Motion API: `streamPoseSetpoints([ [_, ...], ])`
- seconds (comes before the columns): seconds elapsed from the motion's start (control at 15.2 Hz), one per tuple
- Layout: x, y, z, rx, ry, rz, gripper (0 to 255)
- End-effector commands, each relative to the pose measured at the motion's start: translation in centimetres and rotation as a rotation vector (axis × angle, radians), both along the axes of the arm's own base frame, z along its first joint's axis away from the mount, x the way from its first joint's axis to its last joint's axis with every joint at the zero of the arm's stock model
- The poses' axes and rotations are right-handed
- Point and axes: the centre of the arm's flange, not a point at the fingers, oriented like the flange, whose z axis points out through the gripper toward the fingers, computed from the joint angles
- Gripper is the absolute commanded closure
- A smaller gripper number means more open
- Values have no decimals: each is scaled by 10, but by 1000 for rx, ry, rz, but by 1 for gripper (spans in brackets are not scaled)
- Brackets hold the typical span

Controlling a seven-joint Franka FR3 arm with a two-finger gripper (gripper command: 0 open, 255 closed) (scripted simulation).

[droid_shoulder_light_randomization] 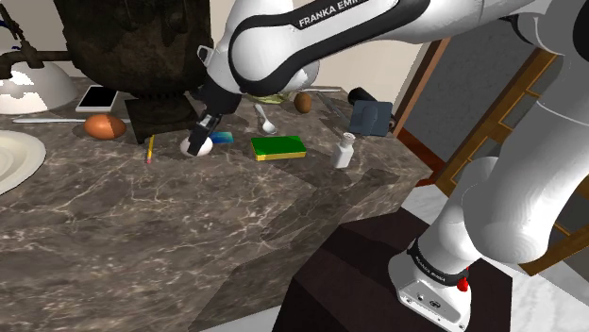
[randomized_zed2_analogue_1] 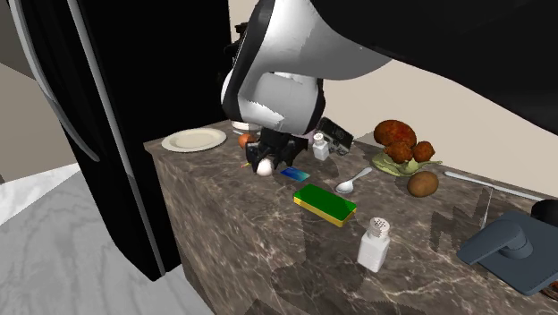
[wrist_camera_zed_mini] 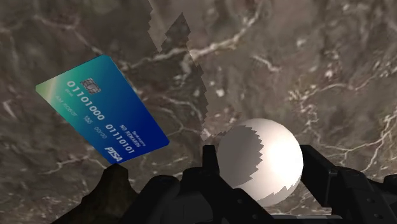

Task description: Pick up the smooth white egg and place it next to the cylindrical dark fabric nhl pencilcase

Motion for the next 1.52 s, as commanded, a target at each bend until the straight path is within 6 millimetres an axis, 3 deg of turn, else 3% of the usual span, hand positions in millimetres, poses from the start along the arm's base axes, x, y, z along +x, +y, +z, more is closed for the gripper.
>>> streamPoseSetpoints([
  [0.0, 0, 0, 10, 0, 0, 0, 255],
  [1.45, 0, 0, 126, 0, 0, 0, 255],
])
